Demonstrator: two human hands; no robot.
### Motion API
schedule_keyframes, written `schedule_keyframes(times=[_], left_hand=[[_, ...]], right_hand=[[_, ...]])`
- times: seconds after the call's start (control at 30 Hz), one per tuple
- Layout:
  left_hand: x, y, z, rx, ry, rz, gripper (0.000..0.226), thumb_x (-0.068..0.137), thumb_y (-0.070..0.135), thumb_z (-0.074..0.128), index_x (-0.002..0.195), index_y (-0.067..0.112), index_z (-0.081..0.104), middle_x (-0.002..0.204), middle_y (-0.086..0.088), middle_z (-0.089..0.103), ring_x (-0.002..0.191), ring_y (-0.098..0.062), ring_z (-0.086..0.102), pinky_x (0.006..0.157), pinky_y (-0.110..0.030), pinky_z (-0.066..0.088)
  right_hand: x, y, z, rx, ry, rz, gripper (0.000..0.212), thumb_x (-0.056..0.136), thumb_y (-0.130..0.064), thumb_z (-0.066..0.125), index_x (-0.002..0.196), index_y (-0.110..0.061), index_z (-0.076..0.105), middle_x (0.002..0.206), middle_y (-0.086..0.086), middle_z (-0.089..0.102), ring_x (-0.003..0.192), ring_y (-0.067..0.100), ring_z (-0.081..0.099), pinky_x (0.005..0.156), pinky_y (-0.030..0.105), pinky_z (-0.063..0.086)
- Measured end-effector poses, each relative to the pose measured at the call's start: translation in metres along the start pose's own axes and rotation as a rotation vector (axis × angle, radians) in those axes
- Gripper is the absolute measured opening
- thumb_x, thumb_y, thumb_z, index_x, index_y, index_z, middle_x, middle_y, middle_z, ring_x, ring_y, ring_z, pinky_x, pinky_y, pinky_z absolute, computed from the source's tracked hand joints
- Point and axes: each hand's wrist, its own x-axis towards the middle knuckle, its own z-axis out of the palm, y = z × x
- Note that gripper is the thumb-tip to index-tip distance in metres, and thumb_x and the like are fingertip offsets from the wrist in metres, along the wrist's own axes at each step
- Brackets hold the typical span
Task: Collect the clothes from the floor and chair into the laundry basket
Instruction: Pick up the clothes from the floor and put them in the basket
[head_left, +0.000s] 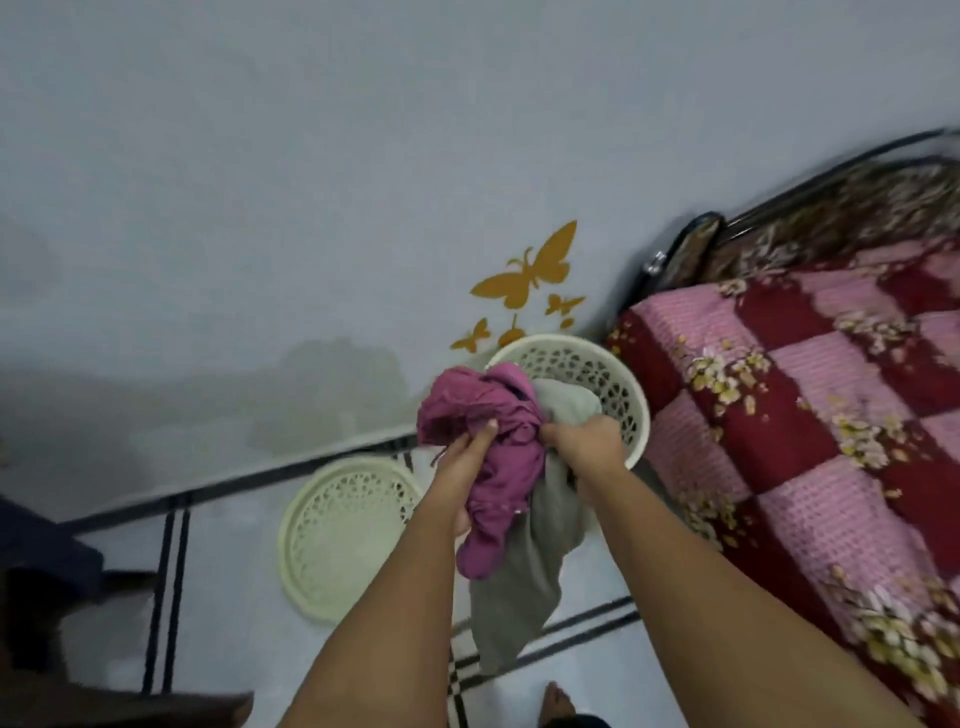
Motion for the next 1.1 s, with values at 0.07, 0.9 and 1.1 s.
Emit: schedule_keyframes(times=[0.07, 0.9, 1.1], left_hand=[[0.005, 0.035, 0.037, 0.018, -0.012, 0.044, 0.064, 0.073, 0.051, 0.072, 0.125, 0.017, 0.057, 0.122, -0.013, 0.065, 0.107, -0.033, 0.066, 0.088, -0.048, 0.056], [0.369, -0.04, 0.133, 0.62, 0.369, -0.086, 0.06, 0.095, 0.048, 0.042, 0.143, 0.012, 0.04, 0.148, -0.018, 0.04, 0.133, -0.038, 0.043, 0.112, -0.046, 0.035], [0.386, -0.112, 0.094, 0.812, 0.343, -0.122, 0.043, 0.102, 0.028, 0.034, 0.131, 0.0, 0.049, 0.133, -0.024, 0.054, 0.124, -0.037, 0.05, 0.101, -0.038, 0.038]], right_hand=[[-0.01, -0.051, -0.032, 0.036, 0.028, -0.055, 0.066, 0.047, -0.026, 0.076, 0.104, 0.001, 0.059, 0.097, 0.01, 0.069, 0.087, 0.027, 0.066, 0.084, 0.042, 0.058], [0.383, 0.011, -0.017, 0.033, -0.256, 0.262, 0.074, 0.072, -0.014, 0.078, 0.136, 0.001, 0.043, 0.131, 0.019, 0.057, 0.113, 0.035, 0.059, 0.096, 0.045, 0.052], [0.403, 0.095, 0.005, -0.309, -0.327, 0.3, 0.041, 0.093, -0.034, 0.056, 0.122, -0.004, 0.053, 0.115, 0.005, 0.056, 0.108, 0.024, 0.056, 0.093, 0.031, 0.04]])
